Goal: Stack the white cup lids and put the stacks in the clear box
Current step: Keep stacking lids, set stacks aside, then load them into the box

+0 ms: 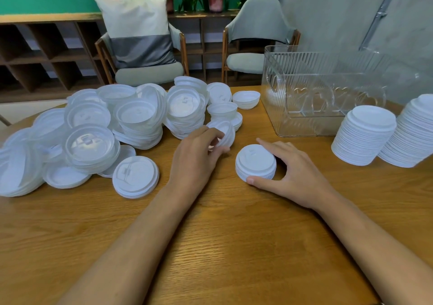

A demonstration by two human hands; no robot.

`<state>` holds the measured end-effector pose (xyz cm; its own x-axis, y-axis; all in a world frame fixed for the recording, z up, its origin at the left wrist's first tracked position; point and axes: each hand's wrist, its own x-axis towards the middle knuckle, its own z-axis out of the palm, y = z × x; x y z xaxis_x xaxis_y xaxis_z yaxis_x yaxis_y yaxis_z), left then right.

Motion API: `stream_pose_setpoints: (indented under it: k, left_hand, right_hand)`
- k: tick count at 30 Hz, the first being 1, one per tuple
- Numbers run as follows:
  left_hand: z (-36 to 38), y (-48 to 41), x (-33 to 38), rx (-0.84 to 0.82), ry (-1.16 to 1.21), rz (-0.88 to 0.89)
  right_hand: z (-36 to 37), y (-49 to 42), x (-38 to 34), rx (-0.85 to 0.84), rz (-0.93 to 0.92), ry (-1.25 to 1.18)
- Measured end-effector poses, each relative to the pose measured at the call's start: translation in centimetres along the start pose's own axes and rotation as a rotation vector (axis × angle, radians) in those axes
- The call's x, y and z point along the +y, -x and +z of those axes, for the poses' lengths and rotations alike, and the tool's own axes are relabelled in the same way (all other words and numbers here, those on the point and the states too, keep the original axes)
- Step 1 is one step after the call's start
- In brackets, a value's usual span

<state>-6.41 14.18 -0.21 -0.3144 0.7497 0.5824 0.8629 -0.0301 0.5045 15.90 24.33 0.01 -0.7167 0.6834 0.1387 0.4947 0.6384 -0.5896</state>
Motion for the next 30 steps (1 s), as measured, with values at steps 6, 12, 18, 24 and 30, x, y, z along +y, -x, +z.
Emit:
stream_pose_setpoints:
  k: [6, 12, 18, 24, 30]
  left_hand:
    - [-0.8, 0.0, 2.2, 0.088, 0.394, -0.220]
    - [-1.0, 0.0, 3.2, -0.212, 0.761, -0.426]
    - [0.0, 0.8, 2.8, -0.213, 0.379, -0.259]
    - [0.0, 0.9, 2.7, -0.238, 0.216, -0.208]
    - [-0.6, 0.6, 2.5, -0.446, 0.385, -0.117]
  right_hand:
    - [0.2, 0.0, 0.0, 0.055, -0.015, -0.025]
    - [0.4, -0.2, 0.8, 0.065, -0.052, -0.066]
    - [0.3, -0.1, 0.7, 0.091, -0.094, -0.076]
    - [0.5, -0.2, 0.8, 0.097, -0.128, -0.066]
    - [0.3, 0.0, 0.6, 0.061, -0.171, -0.099]
